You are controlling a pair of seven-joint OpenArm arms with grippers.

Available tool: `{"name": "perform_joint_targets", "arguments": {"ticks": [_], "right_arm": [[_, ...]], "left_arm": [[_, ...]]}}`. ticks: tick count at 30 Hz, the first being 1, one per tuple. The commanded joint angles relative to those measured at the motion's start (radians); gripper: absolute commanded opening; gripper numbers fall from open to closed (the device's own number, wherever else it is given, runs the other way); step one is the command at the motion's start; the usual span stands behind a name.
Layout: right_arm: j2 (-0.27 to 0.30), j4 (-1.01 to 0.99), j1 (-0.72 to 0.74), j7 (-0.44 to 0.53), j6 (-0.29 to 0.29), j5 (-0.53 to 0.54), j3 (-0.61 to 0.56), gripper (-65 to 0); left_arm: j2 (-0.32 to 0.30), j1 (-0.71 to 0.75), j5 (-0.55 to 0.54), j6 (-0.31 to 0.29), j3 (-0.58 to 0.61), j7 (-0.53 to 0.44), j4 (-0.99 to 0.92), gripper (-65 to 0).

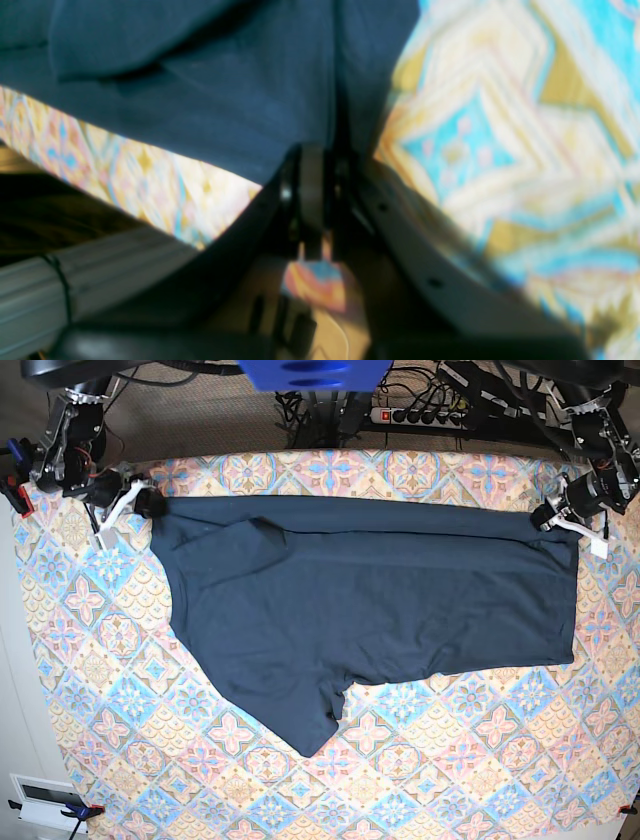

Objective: Layout the t-shirt on the table in an organized manner, then fold the t-shirt properly
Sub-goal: 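Pull the held shoulder edge taut with both grippers to straighten the shirt, then open both grippers and release the shirt shoulder edge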

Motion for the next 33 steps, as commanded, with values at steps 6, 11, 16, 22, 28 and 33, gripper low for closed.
{"name": "perform_joint_targets", "arguments": {"ticks": [6,11,16,22,28,33], "right_arm": [[0.025,0.179,-0.112,0.01,0.003,0.009,0.028,-64.0],[0.025,0.251,-0.167,0.01,0.003,0.009,0.053,-64.0],[0.025,0.247,-0.176,0.01,0.003,0.009,0.048,-64.0],[0.025,0.247,-0.176,0.01,0.003,0.006,0.051,-61.6],[0.025,0.251,-0.193,0.01,0.003,0.006,0.08,-51.6],[0.023,0.297,-0.219,0.01,0.003,0.006,0.145,-48.1]], "left_arm": [[-0.025,0.053,0.001,0.001,-0.008,-0.012,0.019,-65.0],[-0.025,0.121,0.0,0.001,-0.015,-0.012,0.07,-65.0],[-0.022,0.172,0.003,0.001,-0.008,-0.012,0.185,-65.0],[-0.025,0.169,0.0,0.001,-0.015,0.104,0.191,-55.9],[-0.025,0.21,-0.014,0.001,-0.074,0.112,0.213,-41.8],[-0.023,0.241,-0.129,0.001,-0.234,0.112,0.231,-38.2]]}}
